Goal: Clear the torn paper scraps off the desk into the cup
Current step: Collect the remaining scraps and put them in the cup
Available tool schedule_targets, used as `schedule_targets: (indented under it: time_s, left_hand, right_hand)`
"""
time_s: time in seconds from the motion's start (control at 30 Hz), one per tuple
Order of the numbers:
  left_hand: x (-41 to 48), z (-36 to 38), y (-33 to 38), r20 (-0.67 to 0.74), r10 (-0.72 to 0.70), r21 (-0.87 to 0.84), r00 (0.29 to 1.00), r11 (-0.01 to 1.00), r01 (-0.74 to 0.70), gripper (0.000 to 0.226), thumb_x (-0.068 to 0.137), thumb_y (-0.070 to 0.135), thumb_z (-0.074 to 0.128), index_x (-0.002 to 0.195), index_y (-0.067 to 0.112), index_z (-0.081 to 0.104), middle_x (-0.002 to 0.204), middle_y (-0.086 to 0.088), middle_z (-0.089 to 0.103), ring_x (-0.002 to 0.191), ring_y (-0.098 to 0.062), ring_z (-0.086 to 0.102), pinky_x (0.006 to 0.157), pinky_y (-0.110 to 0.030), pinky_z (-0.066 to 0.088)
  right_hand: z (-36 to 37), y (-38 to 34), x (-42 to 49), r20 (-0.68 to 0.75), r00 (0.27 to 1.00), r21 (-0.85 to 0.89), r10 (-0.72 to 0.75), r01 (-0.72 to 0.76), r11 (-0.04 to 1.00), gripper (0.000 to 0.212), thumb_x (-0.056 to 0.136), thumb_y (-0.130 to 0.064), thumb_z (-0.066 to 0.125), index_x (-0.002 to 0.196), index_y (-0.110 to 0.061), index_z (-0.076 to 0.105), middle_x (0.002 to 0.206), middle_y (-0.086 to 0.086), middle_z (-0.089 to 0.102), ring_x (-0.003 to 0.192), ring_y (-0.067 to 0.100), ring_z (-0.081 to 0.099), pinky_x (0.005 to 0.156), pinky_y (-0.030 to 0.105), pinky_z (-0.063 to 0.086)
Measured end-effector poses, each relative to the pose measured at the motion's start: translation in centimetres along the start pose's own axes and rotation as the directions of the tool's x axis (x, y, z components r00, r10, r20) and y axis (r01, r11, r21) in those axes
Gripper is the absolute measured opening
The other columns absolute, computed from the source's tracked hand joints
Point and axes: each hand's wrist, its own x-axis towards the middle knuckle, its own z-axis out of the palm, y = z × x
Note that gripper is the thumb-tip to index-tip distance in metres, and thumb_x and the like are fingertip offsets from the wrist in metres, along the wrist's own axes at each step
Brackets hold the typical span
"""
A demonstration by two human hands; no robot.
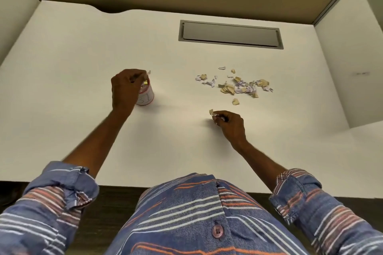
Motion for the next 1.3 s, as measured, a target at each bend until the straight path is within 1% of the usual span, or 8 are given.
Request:
schedule_targets:
  time_s: [0.17, 0.37, 0.67, 0.8, 0.97, 1.07, 1.17, 1.3]
  left_hand:
    - [0.8, -1.3, -1.8, 0.074, 0.001, 0.16, 0.997, 0.987, -0.013, 0.019, 0.088, 0.026, 0.069, 0.101, 0.014, 0.076, 0.103, -0.005, 0.073, 0.098, -0.018, 0.067, 0.088, -0.033, 0.055]
    - [1.4, -1.2, -1.8, 0.223, 0.007, 0.4, 0.975, 0.911, -0.098, 0.021, 0.091, 0.021, 0.064, 0.106, 0.011, 0.075, 0.113, -0.011, 0.069, 0.108, -0.028, 0.063, 0.093, -0.036, 0.051]
    - [1.8, -2.0, -0.8, 0.277, -0.032, 0.257, 0.96, 0.966, -0.042, 0.033, 0.084, 0.007, 0.053, 0.1, 0.021, 0.078, 0.108, 0.001, 0.075, 0.107, -0.014, 0.066, 0.092, -0.027, 0.052]
    - [2.3, -2.8, -1.1, 0.191, -0.064, 0.186, 0.979, 0.982, 0.028, 0.038, 0.088, 0.0, 0.046, 0.109, 0.015, 0.075, 0.111, -0.002, 0.074, 0.107, -0.015, 0.066, 0.092, -0.023, 0.05]
    - [2.6, -3.8, -1.6, 0.168, -0.07, 0.135, 0.983, 0.99, 0.048, 0.038, 0.092, -0.004, 0.047, 0.121, 0.009, 0.067, 0.115, -0.007, 0.071, 0.101, -0.009, 0.064, 0.077, 0.001, 0.043]
    - [2.3, -4.0, -1.9, 0.166, -0.058, 0.14, 0.984, 0.99, 0.034, 0.039, 0.091, -0.005, 0.047, 0.122, 0.007, 0.066, 0.116, -0.009, 0.071, 0.106, -0.015, 0.065, 0.086, -0.01, 0.048]
    - [2.3, -4.1, -2.2, 0.172, -0.034, 0.156, 0.984, 0.988, 0.007, 0.039, 0.09, -0.005, 0.047, 0.122, 0.007, 0.067, 0.117, -0.01, 0.071, 0.112, -0.021, 0.065, 0.099, -0.027, 0.049]
    - [2.3, -4.2, -2.3, 0.175, -0.022, 0.166, 0.984, 0.986, -0.008, 0.036, 0.09, 0.0, 0.051, 0.12, 0.008, 0.068, 0.118, -0.008, 0.071, 0.11, -0.02, 0.065, 0.094, -0.023, 0.048]
  right_hand:
    - [1.0, -0.9, -0.1, 0.0, 1.0, -0.021, -0.02, 0.02, 1.0, 0.012, 0.089, -0.015, 0.072, 0.1, -0.019, 0.078, 0.084, 0.003, 0.077, 0.079, 0.011, 0.07, 0.086, 0.036, 0.057]
    - [3.1, -3.6, 0.5, 0.038, 0.998, -0.021, -0.054, 0.055, 0.998, 0.012, 0.088, -0.015, 0.073, 0.096, -0.021, 0.078, 0.082, 0.002, 0.077, 0.078, 0.012, 0.071, 0.079, 0.023, 0.053]
    - [9.0, -10.7, 2.6, 0.159, 0.974, 0.043, -0.163, 0.158, 0.987, 0.012, 0.085, -0.013, 0.074, 0.093, -0.02, 0.078, 0.086, 0.001, 0.076, 0.074, 0.009, 0.07, 0.092, 0.044, 0.06]
    - [12.0, -14.1, 3.4, 0.205, 0.954, 0.056, -0.221, 0.214, 0.975, 0.013, 0.086, -0.009, 0.073, 0.098, -0.011, 0.077, 0.087, 0.004, 0.075, 0.077, 0.013, 0.069, 0.09, 0.04, 0.061]
    - [14.9, -17.5, 4.3, 0.255, 0.924, -0.081, -0.286, 0.315, 0.946, 0.021, 0.088, -0.008, 0.069, 0.108, -0.006, 0.076, 0.101, 0.01, 0.077, 0.091, 0.02, 0.072, 0.082, 0.022, 0.055]
    - [16.2, -18.7, 4.6, 0.302, 0.907, -0.17, -0.294, 0.354, 0.92, 0.024, 0.09, -0.007, 0.066, 0.112, -0.007, 0.075, 0.112, 0.009, 0.076, 0.106, 0.02, 0.069, 0.088, 0.02, 0.049]
    - [17.0, -19.4, 4.6, 0.346, 0.899, -0.204, -0.269, 0.352, 0.914, 0.029, 0.089, -0.005, 0.06, 0.112, -0.011, 0.075, 0.116, 0.006, 0.075, 0.111, 0.019, 0.067, 0.095, 0.028, 0.052]
    - [17.3, -20.0, 4.7, 0.376, 0.894, -0.179, -0.243, 0.327, 0.928, 0.036, 0.085, -0.004, 0.061, 0.117, -0.011, 0.072, 0.121, 0.005, 0.073, 0.113, 0.018, 0.067, 0.098, 0.032, 0.054]
